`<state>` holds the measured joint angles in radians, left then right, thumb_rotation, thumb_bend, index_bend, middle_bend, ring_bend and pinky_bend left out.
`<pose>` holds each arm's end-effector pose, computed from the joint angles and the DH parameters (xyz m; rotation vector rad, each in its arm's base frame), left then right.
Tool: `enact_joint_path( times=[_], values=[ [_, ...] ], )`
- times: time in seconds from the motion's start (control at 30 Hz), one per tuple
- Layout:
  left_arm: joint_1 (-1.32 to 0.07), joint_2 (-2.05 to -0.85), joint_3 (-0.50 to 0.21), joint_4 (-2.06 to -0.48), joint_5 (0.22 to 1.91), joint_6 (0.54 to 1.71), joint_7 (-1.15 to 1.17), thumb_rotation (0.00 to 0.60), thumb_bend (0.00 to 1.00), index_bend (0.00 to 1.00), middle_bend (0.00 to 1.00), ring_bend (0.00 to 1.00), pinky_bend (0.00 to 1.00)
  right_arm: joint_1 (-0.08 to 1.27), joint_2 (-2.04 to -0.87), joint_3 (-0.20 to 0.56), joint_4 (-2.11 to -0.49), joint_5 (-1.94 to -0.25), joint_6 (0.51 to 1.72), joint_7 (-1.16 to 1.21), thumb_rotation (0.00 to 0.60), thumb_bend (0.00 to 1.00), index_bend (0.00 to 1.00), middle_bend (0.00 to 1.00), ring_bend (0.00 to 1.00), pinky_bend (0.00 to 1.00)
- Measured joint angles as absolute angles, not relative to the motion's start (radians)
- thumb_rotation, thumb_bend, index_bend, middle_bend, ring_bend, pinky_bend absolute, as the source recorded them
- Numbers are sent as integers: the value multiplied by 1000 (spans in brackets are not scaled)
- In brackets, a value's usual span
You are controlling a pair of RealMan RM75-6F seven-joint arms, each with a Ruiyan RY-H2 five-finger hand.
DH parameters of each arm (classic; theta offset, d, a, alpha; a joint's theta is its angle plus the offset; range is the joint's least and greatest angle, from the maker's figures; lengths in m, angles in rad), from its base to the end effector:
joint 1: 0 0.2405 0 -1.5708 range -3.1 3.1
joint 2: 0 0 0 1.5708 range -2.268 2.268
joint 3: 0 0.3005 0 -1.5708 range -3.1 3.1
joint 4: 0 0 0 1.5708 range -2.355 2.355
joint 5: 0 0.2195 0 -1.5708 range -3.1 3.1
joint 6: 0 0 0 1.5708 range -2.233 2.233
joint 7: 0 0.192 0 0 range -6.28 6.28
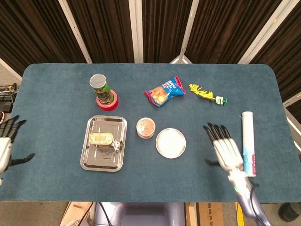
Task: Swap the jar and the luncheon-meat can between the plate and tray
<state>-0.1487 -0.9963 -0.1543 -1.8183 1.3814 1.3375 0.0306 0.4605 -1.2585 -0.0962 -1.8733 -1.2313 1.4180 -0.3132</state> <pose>-0.3165 0.2718 0.1915 -1.3643 -0.9951 -0.9374 -0.2512 -0.2959 0.0695 1.6078 -1.0212 0.9086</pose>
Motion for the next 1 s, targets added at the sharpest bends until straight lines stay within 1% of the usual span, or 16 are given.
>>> enact_joint_path(
  times=[0.07, 0.13, 0.23, 0.3, 0.53, 0.7, 0.77, 0.83, 0.93, 1.0],
  values=[
    [-190, -985, -162, -1839, 1366, 1263, 31, 600, 73, 104, 0, 0, 29, 402, -1258, -139, -1842, -1271, 1451, -258, 600, 0, 0, 0, 0, 0],
    [-235, -979, -168, -1856, 1343, 1183, 34, 600, 67, 104, 0, 0, 29, 358, -1263, -160, -1806, -1284, 1472, -235, 600, 0, 0, 0, 0, 0],
    [-309, -984, -177, -1874, 1291, 1077, 51, 600, 48, 103, 0, 0, 29, 330, -1270, -162, -1786, -1285, 1482, -239, 600, 0, 0, 0, 0, 0],
    [-351, -1008, -180, -1877, 1250, 1031, 69, 600, 37, 103, 0, 0, 29, 320, -1275, -149, -1780, -1285, 1486, -245, 600, 0, 0, 0, 0, 0],
    [-428, -1140, -177, -1842, 1171, 962, 112, 600, 37, 103, 0, 0, 29, 289, -1273, -112, -1772, -1290, 1485, -239, 600, 0, 0, 0, 0, 0],
    [-468, -1237, -174, -1780, 1144, 950, 139, 600, 39, 103, 0, 0, 29, 272, -1269, -97, -1777, -1305, 1482, -235, 600, 0, 0, 0, 0, 0],
    [-487, -1278, -172, -1747, 1138, 939, 143, 600, 67, 106, 2, 0, 31, 265, -1266, -90, -1781, -1310, 1482, -233, 600, 0, 0, 0, 0, 0],
    [-504, -1316, -171, -1714, 1139, 933, 148, 600, 131, 119, 25, 0, 47, 260, -1262, -87, -1786, -1318, 1483, -229, 600, 0, 0, 0, 0, 0],
    [-525, -1364, -166, -1671, 1151, 932, 157, 600, 253, 157, 86, 22, 105, 250, -1258, -80, -1790, -1332, 1486, -225, 600, 0, 0, 0, 0, 0],
    [-537, -1389, -162, -1648, 1159, 932, 169, 600, 335, 192, 141, 70, 145, 243, -1256, -73, -1790, -1336, 1486, -220, 600, 0, 0, 0, 0, 0]
  ],
)
